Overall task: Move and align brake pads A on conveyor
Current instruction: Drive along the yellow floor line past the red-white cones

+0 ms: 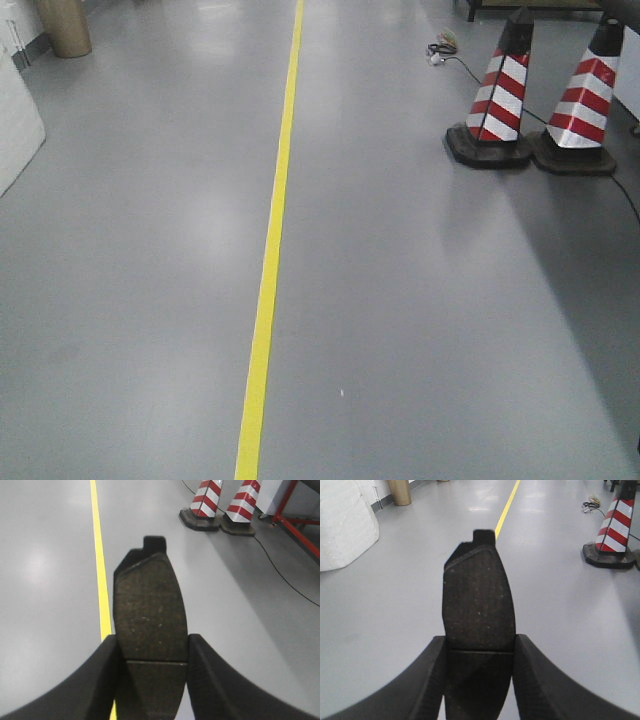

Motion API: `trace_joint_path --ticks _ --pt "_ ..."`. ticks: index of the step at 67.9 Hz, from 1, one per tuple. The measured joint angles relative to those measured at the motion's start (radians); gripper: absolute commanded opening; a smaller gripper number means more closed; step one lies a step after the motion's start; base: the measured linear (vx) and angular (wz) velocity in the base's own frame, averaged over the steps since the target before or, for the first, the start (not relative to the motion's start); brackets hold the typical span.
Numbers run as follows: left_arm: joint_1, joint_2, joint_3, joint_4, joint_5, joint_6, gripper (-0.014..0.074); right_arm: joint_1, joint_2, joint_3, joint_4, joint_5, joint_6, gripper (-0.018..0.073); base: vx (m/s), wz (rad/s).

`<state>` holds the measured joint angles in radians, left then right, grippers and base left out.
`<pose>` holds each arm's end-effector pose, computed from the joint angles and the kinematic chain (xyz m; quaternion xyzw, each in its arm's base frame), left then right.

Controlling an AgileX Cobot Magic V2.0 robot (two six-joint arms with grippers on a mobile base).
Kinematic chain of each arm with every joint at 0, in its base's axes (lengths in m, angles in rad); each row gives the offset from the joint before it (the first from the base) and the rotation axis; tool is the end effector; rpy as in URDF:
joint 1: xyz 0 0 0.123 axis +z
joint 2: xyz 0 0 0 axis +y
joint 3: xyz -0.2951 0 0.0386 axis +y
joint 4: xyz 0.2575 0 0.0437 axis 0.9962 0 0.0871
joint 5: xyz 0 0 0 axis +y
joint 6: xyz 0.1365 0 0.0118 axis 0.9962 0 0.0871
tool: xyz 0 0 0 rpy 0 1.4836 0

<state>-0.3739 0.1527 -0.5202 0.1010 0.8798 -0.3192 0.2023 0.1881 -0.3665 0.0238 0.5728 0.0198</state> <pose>0.0629 -0.0132 0.2832 0.0289 0.8388 -0.1367 0.5262 0.0913 0.0205 0.2633 -0.0693 0.8039 0.0765 0.5857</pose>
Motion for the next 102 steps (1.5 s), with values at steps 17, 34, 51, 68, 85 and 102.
trace_joint_path --ticks 17,34,51,68,85,102 --pt "0.0 0.0 0.0 0.0 0.0 0.0 -0.0006 0.0 0.0 0.0 0.0 0.0 0.0 -0.0004 0.79 0.0" --pt "0.0 0.0 0.0 0.0 0.0 0.0 -0.0006 0.0 0.0 0.0 0.0 0.0 0.0 -0.0004 0.78 -0.07" --pt "0.0 0.0 0.0 0.0 -0.001 0.0 -0.0006 0.0 0.0 0.0 0.0 0.0 0.0 -0.0004 0.77 -0.09" --pt "0.0 0.0 0.0 0.0 -0.001 0.0 -0.0006 0.0 0.0 0.0 0.0 0.0 0.0 -0.0004 0.76 -0.03" --pt "0.0 0.0 0.0 0.0 -0.001 0.0 -0.0006 0.0 0.0 0.001 0.0 0.0 0.0 -0.0004 0.74 -0.01" --pt "0.0 0.0 0.0 0.0 -0.001 0.0 -0.0006 0.0 0.0 0.001 0.0 0.0 0.0 -0.0004 0.69 -0.02"
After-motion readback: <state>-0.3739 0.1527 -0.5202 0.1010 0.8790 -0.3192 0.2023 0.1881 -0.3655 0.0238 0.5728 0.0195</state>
